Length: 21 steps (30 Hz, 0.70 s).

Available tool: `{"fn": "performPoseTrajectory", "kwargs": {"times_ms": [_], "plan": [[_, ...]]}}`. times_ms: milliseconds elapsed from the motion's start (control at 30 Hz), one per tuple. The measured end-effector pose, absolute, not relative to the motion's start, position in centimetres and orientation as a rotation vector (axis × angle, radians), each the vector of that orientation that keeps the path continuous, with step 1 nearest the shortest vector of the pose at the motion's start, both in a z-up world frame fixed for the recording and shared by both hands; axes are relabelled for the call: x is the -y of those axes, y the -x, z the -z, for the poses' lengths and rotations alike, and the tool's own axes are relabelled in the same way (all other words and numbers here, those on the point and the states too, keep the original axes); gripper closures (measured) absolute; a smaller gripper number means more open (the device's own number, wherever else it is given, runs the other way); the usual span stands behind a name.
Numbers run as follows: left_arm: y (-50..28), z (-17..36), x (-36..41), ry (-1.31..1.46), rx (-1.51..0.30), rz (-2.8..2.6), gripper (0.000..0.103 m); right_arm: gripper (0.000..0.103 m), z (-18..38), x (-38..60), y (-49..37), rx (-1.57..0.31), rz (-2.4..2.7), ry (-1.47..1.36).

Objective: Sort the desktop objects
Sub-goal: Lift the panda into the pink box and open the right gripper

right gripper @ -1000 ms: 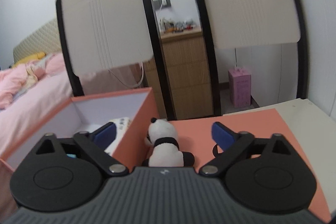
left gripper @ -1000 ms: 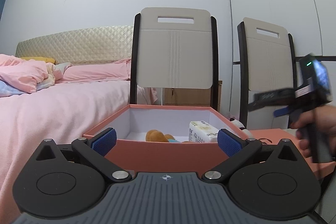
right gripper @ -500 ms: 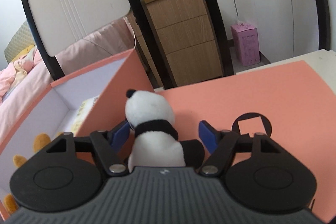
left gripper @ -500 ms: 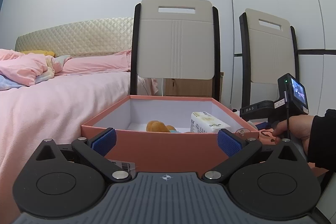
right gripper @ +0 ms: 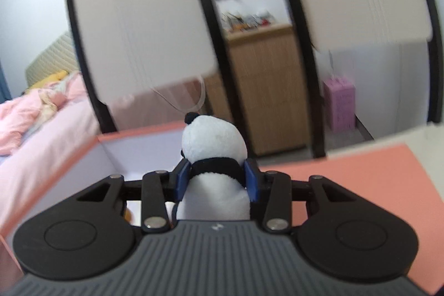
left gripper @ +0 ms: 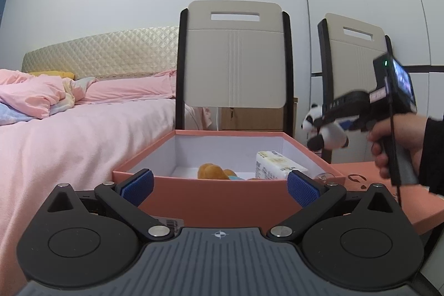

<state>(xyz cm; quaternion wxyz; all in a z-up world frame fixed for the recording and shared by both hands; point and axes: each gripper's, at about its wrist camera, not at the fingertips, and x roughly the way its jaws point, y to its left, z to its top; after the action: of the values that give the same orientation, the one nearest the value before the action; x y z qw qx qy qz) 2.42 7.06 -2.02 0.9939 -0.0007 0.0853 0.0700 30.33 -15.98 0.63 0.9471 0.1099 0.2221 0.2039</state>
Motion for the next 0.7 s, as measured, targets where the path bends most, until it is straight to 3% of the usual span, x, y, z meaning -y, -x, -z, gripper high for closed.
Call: {"fn": "performPoseTrajectory", "kwargs": {"times_ms": [300,700], "plan": [[-2.1,0.9,-9.6,0.072,-0.134,-0.183,0.0,0.06,-6.6,6.2,-31.6,-0.467,-0.614,-0.095],[-2.5,0.3,-12.6,0.117,-0.155,-0.262,0.0,0.06,-2.1,-6.8,-32.8,-0.674,-0.771,0.008]]}}
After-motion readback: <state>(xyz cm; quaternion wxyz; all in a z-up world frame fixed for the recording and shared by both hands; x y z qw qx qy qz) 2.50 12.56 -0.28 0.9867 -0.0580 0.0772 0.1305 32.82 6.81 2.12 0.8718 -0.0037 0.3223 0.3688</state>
